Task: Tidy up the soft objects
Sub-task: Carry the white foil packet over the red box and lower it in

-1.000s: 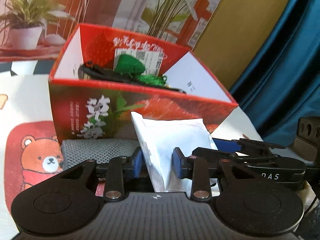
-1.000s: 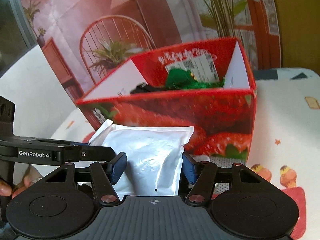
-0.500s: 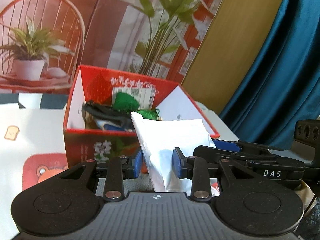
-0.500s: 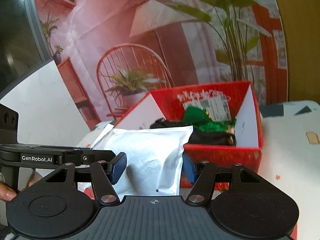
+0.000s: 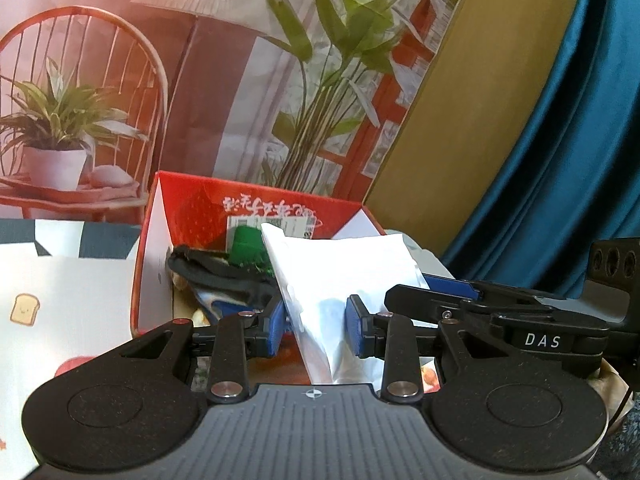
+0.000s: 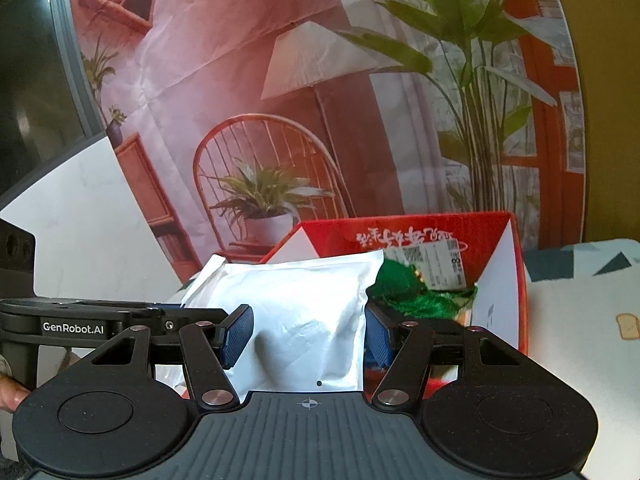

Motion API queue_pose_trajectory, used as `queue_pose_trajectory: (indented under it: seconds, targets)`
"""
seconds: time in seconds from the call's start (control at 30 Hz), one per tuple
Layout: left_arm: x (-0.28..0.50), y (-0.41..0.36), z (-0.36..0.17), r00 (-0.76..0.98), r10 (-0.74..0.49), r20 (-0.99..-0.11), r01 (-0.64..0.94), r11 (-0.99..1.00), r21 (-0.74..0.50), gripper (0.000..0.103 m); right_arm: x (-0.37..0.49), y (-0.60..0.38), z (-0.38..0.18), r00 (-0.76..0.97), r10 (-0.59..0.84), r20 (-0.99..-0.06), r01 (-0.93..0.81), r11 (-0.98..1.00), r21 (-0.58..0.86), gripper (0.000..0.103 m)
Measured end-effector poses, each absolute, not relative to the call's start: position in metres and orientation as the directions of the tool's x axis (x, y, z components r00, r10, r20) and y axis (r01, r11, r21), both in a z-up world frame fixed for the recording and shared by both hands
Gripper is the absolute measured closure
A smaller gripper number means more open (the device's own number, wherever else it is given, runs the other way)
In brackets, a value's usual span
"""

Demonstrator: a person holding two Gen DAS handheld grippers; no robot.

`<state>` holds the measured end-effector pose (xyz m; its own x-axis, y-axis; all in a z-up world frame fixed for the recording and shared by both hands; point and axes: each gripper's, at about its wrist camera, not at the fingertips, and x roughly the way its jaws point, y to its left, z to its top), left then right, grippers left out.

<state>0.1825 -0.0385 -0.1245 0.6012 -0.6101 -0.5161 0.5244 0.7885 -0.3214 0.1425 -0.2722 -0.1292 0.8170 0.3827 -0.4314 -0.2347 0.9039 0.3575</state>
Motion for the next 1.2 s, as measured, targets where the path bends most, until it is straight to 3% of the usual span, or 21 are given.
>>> queue_pose_trajectory:
  seconds: [0.6, 0.97, 1.03, 1.13, 1.2]
  targets:
    - [0.256, -0.053, -0.149, 0.585, -0.560, -0.586, 0.463, 0.824, -0.326, 0.069, 0.235, -0.275, -0.156, 0.783, 0.347, -0.516, -0.199, 0.926, 0.321, 0.046]
    - [0.273, -0.057, -0.170, 0.600, -0.445, -0.665, 0.427, 0.881, -0.204, 0.068, 0.259, -0.257, -0.189, 0.712, 0.323, -0.624, -0.154, 0.938, 0.310, 0.047]
    - [0.270, -0.056, -0.168, 0.607, -0.432, -0.666, 0.432, 0.884, -0.180, 0.064, 0.256, -0.256, -0.190, 0.710, 0.307, -0.634, -0.150, 0.945, 0.290, 0.046]
    - [0.265, -0.052, -0.161, 0.624, -0.426, -0.655, 0.430, 0.887, -0.166, 0.048, 0.248, -0.255, -0.186, 0.726, 0.274, -0.631, -0.149, 0.958, 0.244, 0.037]
    - [0.259, -0.049, -0.155, 0.634, -0.427, -0.645, 0.435, 0.886, -0.159, 0.046, 0.242, -0.258, -0.182, 0.736, 0.263, -0.623, -0.146, 0.961, 0.233, 0.032]
